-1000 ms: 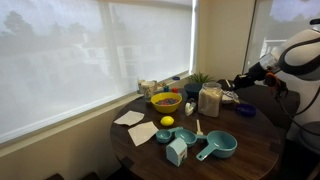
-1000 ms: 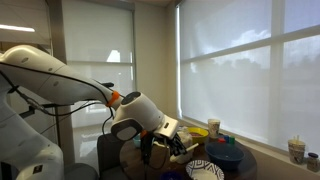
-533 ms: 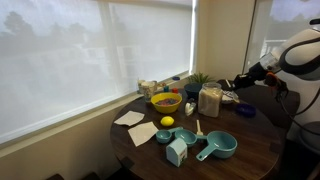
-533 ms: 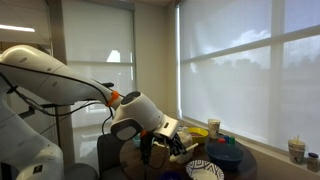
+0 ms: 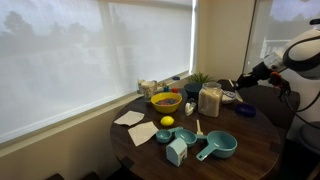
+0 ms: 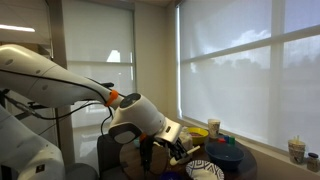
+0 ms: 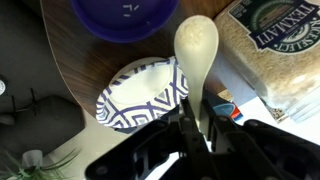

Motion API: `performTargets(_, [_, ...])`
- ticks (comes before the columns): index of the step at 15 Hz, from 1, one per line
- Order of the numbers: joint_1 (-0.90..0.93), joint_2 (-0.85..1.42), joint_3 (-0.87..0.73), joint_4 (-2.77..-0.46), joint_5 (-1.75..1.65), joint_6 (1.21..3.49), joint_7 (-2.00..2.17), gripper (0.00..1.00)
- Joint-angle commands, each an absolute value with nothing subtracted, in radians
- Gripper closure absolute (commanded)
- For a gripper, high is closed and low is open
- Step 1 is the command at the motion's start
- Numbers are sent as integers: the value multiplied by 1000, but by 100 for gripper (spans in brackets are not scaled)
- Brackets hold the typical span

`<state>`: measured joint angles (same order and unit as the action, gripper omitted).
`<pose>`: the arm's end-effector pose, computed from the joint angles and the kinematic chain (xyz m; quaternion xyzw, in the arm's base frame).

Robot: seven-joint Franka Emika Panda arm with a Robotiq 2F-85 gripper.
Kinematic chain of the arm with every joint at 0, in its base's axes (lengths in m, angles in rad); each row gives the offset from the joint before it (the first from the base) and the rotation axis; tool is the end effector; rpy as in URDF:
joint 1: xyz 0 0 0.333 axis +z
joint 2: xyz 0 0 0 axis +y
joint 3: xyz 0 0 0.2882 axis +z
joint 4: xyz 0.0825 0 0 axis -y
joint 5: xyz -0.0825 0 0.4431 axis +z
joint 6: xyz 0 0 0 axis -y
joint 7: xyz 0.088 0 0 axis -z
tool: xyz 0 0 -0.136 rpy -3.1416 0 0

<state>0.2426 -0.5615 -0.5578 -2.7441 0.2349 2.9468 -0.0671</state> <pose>0.4670 -0.1377 0.3557 -0.8995 0.2274 -0.3455 0.1410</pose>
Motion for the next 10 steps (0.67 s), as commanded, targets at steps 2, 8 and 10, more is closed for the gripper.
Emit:
performTargets(2, [362, -670, -695, -2742, 310, 2886, -219, 97])
performTargets(8, [418, -721, -813, -2744, 333, 2883, -299, 97])
performTargets(10, [447, -737, -852, -2744, 339, 2899, -313, 97])
